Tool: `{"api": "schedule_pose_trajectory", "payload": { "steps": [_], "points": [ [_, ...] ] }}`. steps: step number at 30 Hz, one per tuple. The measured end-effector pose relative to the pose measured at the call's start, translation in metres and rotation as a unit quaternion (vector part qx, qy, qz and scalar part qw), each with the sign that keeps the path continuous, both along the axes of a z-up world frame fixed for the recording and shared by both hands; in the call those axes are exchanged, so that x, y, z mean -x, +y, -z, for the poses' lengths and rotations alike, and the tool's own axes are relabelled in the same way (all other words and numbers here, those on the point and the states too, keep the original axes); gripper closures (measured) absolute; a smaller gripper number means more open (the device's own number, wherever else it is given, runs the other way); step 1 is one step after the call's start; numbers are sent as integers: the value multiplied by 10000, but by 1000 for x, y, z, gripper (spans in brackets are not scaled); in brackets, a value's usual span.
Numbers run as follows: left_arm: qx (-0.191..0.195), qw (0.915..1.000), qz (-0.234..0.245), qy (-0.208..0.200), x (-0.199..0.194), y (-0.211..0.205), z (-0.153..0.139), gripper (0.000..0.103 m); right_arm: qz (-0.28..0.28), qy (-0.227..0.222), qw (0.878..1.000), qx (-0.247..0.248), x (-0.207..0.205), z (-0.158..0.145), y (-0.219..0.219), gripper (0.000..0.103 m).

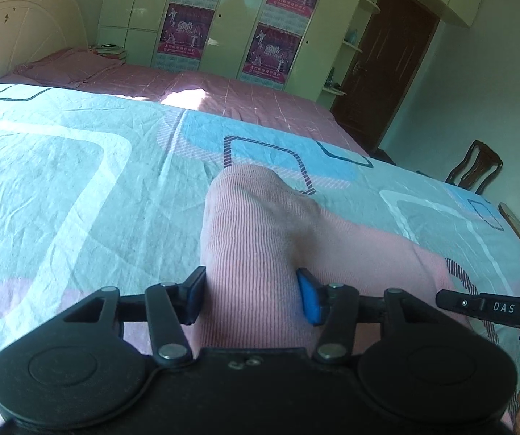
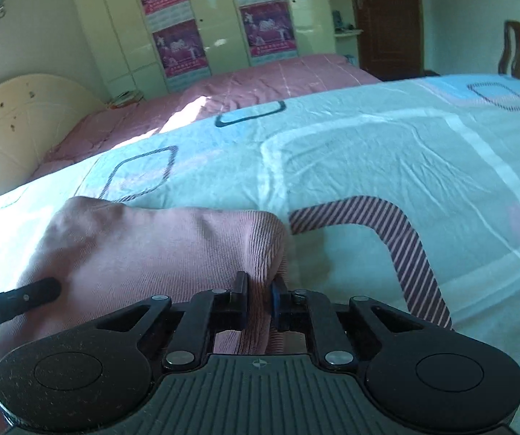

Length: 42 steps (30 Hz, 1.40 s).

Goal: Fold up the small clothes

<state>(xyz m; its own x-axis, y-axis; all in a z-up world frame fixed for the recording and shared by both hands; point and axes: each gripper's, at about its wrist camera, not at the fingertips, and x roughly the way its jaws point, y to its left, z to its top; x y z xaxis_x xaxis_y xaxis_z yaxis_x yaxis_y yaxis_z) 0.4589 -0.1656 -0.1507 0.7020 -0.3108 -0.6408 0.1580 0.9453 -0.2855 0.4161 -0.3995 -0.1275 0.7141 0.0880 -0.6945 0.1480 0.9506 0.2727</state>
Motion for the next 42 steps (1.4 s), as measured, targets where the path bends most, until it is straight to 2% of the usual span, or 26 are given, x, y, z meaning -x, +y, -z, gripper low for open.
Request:
{"api": "schedule_pose_trajectory", "payload": {
  "steps": [2,4,9,12,13,16,20,25,29,32,36,39,42],
  "points": [
    [143,9995,30,289,-8,6,-1,45,33,50,9997,-254,2,-2,-9,91],
    [260,9987,6,444,-12,13,-4,38,28,-91,9997,-235,8,-13,-9,91],
    [235,9990,43,370,-13,13,-16,39,-151,-413,9989,-162,10,-39,6,90],
    [89,9987,84,496,-20,7,-10,39,-293,-172,9994,84,-1,-31,18,90],
    [54,9984,77,554,-23,5,-6,36,-263,-61,9996,120,-4,-24,19,90],
    [159,9975,-13,687,-25,10,-2,33,-222,63,9997,74,-7,-15,15,90],
    [73,9987,-12,511,-11,15,-17,35,-292,-152,9994,-84,10,-31,16,90],
    [-74,9989,93,449,11,18,-31,35,-584,-299,9978,-40,37,-47,29,90],
    [-332,9984,246,374,34,12,-34,35,-742,-193,9970,93,53,-42,40,90],
    [-473,9972,338,462,42,5,-25,35,-714,-19,9972,241,56,-30,42,90],
    [-540,9968,274,515,39,4,-15,27,-643,105,9975,283,52,-14,35,91],
    [-586,9966,252,514,41,5,-19,27,-521,80,9985,153,52,-19,33,90],
    [-631,9965,277,468,45,4,-26,30,-624,-69,9979,133,64,-33,34,90]
  ]
}}
